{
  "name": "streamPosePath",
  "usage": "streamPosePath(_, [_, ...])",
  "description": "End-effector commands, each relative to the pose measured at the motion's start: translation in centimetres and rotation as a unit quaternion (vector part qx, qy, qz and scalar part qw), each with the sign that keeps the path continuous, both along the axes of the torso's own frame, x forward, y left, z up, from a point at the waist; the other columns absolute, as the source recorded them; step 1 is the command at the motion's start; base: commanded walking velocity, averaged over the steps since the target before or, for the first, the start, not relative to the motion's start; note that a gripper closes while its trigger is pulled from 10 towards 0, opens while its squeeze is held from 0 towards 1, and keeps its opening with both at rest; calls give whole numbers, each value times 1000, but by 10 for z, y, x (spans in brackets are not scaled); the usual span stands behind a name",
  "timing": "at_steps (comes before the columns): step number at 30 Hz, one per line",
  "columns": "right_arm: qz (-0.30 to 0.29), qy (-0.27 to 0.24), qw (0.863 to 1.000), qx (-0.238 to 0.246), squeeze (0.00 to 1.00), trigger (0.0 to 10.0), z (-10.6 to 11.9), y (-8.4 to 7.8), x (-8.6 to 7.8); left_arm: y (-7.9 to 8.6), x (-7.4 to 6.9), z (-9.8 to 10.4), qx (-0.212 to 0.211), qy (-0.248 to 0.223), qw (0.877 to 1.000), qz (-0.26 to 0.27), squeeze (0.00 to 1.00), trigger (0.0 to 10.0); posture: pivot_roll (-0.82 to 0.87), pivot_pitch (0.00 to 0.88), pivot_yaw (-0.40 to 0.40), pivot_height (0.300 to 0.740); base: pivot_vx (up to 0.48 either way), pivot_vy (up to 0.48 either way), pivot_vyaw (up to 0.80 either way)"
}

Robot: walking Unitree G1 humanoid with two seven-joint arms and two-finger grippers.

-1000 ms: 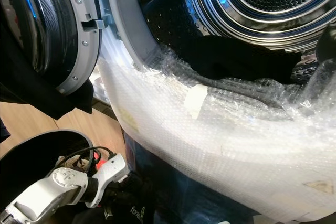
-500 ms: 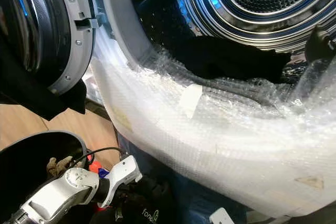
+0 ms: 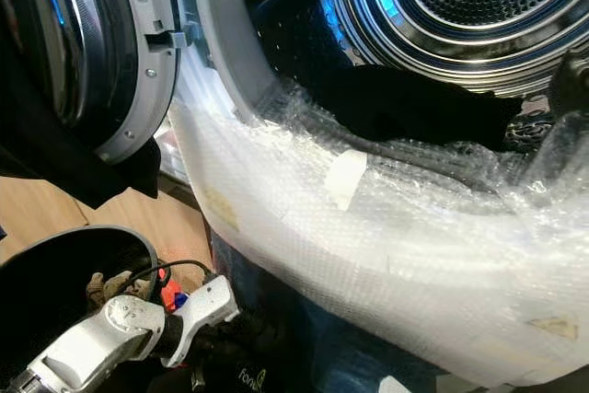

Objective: Clothes washing

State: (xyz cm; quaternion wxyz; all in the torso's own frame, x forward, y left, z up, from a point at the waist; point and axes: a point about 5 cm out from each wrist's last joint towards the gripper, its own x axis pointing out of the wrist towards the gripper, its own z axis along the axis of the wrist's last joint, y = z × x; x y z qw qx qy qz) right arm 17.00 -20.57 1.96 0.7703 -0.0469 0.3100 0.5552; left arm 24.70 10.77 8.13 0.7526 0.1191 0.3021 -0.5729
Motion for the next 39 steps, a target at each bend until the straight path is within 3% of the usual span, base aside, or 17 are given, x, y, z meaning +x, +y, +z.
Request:
streamPosePath(1, [0, -16, 999, 42, 1000, 10000, 15, 10, 5, -3, -1, 1, -4, -6, 1000, -22, 0, 0, -63, 0, -22, 740, 0, 0, 0])
streamPosePath(6, [33, -22, 998, 53, 1000, 10000, 26, 28, 0, -13, -4, 1, -8, -6, 999, -52, 0, 0, -65, 0, -13, 740, 0, 0, 0])
streamPosePath(10, [14, -18, 997, 78, 1000, 10000, 31, 38, 0, -22, -7, -3, -9, -3, 997, -75, 0, 0, -76, 0, -11, 740, 0, 0, 0])
streamPosePath(14, [15, -22, 997, 68, 1000, 10000, 29, 48, -4, -47, -8, 0, -22, -16, 993, -115, 0, 0, -73, 0, -19, 740, 0, 0, 0])
streamPosePath(18, [-35, -49, 997, 56, 1000, 10000, 27, 52, 10, -67, -12, 6, -43, -18, 988, -147, 0, 0, -79, 0, -22, 740, 0, 0, 0])
streamPosePath(24, [-36, -57, 997, 33, 1000, 10000, 24, 58, 16, -80, -14, 10, -52, -29, 982, -178, 0, 0, -79, 0, -39, 740, 0, 0, 0])
streamPosePath(25, [-42, -56, 997, 32, 318, 10000, 23, 59, 18, -82, -14, 10, -51, -32, 982, -179, 0, 0, -80, 0, -38, 740, 0, 0, 0])
streamPosePath(26, [-45, -53, 997, 31, 0, 10000, 21, 61, 18, -84, -14, 10, -52, -32, 982, -179, 0, 0, -77, 0, -41, 740, 0, 0, 0])
streamPosePath(29, [-99, -67, 993, -1, 0, 10000, 14, 58, 30, -88, -15, 13, -58, -31, 981, -185, 0, 0, -80, 0, -45, 740, 0, 0, 0])
streamPosePath(31, [-129, -74, 989, 4, 0, 10000, 14, 56, 36, -89, -15, 14, -59, -32, 980, -185, 0, 0, -78, 0, -49, 740, 0, 0, 0])
streamPosePath(34, [-146, -72, 986, 22, 0, 10000, 17, 54, 37, -90, -16, 14, -59, -33, 980, -187, 0, 0, -81, 0, -46, 740, 0, 0, 0])
streamPosePath(36, [-138, -87, 987, -8, 0, 10000, 16, 51, 41, -89, -15, 14, -56, -34, 979, -193, 0, 0, -86, 3, -39, 740, 0, 0, 0])
streamPosePath(39, [-139, -67, 988, 9, 0, 10000, 15, 53, 36, -92, -14, 15, -61, -45, 979, -191, 0, 0, -96, 14, -51, 740, 0, 0, 0])
